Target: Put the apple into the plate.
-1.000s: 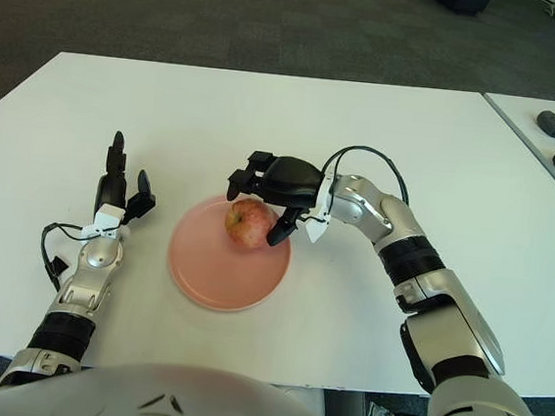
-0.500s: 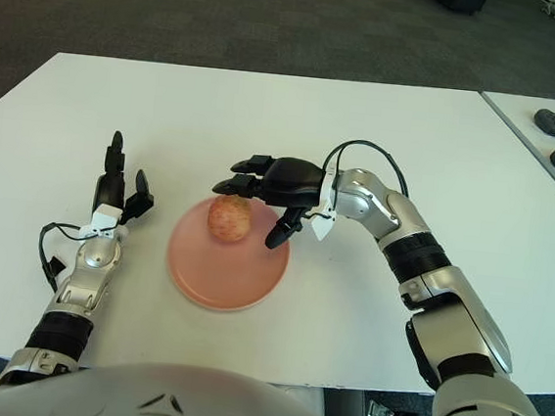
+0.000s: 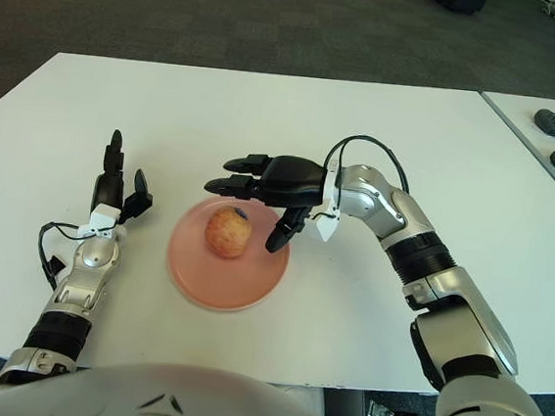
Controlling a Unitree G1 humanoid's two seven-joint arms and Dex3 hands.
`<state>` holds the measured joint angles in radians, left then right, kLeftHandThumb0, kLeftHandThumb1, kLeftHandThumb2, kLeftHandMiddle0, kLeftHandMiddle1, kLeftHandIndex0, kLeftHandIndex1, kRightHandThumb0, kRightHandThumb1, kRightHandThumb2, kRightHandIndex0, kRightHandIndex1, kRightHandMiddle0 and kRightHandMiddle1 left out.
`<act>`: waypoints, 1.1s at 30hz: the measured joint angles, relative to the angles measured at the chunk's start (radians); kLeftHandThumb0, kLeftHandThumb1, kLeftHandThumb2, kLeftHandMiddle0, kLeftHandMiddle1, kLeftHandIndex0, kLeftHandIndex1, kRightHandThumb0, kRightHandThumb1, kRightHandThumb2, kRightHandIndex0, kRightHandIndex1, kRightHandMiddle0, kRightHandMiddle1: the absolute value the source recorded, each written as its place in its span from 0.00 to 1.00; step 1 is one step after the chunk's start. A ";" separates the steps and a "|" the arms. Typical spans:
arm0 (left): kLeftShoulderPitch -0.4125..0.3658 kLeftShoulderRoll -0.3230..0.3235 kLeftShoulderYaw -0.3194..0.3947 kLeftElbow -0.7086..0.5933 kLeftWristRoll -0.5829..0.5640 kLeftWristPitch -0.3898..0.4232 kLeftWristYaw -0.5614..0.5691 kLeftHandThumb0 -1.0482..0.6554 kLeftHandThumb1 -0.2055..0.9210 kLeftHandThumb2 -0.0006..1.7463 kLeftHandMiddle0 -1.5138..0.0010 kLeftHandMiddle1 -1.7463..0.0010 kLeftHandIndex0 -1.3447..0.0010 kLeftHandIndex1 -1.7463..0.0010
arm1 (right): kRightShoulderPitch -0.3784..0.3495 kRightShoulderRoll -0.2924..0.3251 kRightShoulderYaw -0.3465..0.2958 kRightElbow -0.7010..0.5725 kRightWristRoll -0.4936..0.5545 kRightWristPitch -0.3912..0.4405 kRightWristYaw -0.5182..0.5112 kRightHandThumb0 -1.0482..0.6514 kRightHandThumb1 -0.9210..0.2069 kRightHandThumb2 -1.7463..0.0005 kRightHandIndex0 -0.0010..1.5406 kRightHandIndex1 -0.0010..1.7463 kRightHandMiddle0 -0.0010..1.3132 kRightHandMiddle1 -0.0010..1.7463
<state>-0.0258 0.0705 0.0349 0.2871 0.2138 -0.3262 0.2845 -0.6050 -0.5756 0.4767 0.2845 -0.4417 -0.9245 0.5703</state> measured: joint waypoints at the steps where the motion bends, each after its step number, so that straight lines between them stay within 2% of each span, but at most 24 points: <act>1: 0.000 0.001 0.000 0.000 0.000 0.000 0.000 0.06 1.00 0.57 1.00 1.00 1.00 0.98 | 0.000 0.000 -0.001 -0.001 0.000 0.000 0.000 0.00 0.00 0.76 0.00 0.00 0.00 0.00; 7: 0.000 0.003 0.000 0.000 -0.001 0.000 0.000 0.06 1.00 0.57 1.00 1.00 1.00 0.98 | 0.003 0.001 -0.021 0.007 0.009 -0.006 -0.007 0.00 0.00 0.76 0.00 0.00 0.00 0.00; 15: 0.000 0.005 0.001 0.000 -0.001 0.000 0.000 0.07 1.00 0.58 0.99 1.00 1.00 0.97 | -0.033 0.029 -0.089 0.073 0.111 0.003 -0.030 0.00 0.00 0.76 0.00 0.00 0.00 0.00; 17: 0.000 0.005 0.001 0.000 0.000 0.000 0.001 0.07 1.00 0.58 1.00 1.00 1.00 0.97 | -0.038 0.049 -0.128 0.071 0.131 0.021 -0.069 0.00 0.00 0.76 0.00 0.00 0.00 0.00; 23: 0.000 0.005 0.002 0.000 -0.001 0.000 0.001 0.08 1.00 0.57 1.00 1.00 1.00 0.98 | -0.046 0.113 -0.230 0.079 0.227 0.149 -0.139 0.00 0.00 0.76 0.00 0.00 0.00 0.00; 28: 0.000 0.005 0.009 0.000 -0.003 0.001 0.003 0.09 1.00 0.56 1.00 1.00 1.00 0.98 | -0.057 0.148 -0.296 0.112 0.231 0.256 -0.221 0.00 0.00 0.72 0.00 0.00 0.00 0.00; 33: 0.000 0.003 0.012 0.000 -0.004 0.004 0.003 0.09 1.00 0.56 1.00 1.00 1.00 0.98 | -0.076 0.221 -0.336 0.254 0.235 0.265 -0.332 0.01 0.00 0.66 0.00 0.00 0.00 0.00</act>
<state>-0.0259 0.0739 0.0465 0.2873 0.2100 -0.3223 0.2880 -0.6809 -0.3545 0.1403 0.5381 -0.2066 -0.6598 0.2381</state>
